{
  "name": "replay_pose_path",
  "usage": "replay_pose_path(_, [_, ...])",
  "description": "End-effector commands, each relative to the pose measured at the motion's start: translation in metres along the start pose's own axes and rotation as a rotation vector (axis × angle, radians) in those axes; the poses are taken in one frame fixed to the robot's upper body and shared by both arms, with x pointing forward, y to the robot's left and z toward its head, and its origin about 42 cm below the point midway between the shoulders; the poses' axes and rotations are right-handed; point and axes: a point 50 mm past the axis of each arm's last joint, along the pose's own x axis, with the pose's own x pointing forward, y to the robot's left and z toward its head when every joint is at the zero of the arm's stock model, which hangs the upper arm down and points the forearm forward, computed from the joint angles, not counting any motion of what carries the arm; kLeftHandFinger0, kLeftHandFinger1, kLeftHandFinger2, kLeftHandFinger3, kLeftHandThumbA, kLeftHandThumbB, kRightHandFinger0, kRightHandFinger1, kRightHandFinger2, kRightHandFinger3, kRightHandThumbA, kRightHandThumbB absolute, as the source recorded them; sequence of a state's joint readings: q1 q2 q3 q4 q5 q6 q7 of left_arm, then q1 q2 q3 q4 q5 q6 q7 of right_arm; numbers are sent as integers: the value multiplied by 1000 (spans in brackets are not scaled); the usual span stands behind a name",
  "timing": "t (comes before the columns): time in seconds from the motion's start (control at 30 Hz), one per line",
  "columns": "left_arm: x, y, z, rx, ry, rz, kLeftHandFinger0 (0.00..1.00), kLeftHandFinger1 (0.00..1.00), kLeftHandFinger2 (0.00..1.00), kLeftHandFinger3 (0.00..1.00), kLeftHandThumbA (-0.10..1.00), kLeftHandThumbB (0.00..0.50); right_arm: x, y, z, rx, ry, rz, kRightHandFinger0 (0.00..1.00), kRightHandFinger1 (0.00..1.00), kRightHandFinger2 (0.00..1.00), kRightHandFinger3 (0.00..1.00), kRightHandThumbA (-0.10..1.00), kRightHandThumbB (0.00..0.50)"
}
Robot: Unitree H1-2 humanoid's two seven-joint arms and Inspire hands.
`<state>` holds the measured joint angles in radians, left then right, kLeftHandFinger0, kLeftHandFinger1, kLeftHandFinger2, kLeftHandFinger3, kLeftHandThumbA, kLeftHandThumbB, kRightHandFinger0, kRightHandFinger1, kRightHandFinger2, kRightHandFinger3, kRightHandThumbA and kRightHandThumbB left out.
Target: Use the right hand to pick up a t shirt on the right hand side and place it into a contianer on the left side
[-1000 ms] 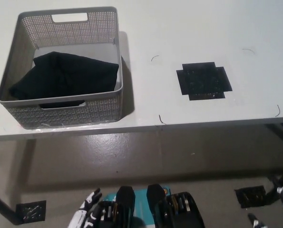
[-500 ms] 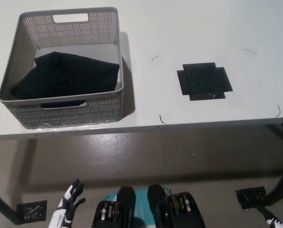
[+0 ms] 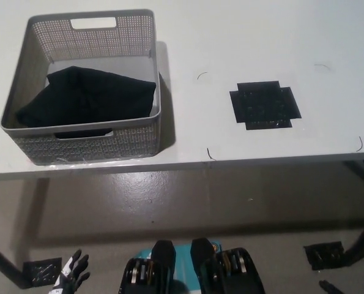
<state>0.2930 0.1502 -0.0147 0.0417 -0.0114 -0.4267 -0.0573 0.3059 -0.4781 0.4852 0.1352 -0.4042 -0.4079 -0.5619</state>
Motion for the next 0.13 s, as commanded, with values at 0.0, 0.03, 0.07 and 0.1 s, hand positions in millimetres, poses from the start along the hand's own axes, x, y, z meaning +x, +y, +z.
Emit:
replay_pose_path(0.0, [13,10,2,23,-54,-36,976,1000,1000,1000,1000,369,2,-13,2,35,-50,-98,1000,1000,1000,1000,827,128])
replay_pose_path(0.03, [16,11,0,29,-52,-39,979,1000,1000,1000,1000,385,1,-13,3,51,-41,-108,1000,1000,1000,1000,810,138])
replay_pose_path(0.07, [21,13,-2,39,-49,-40,982,1000,1000,1000,1000,385,2,-12,3,77,-30,-122,1000,1000,1000,1000,798,136])
replay_pose_path(0.1, [23,14,-3,38,-46,-38,989,1000,1000,1000,1000,357,3,-12,3,89,-24,-122,1000,1000,1000,1000,866,130])
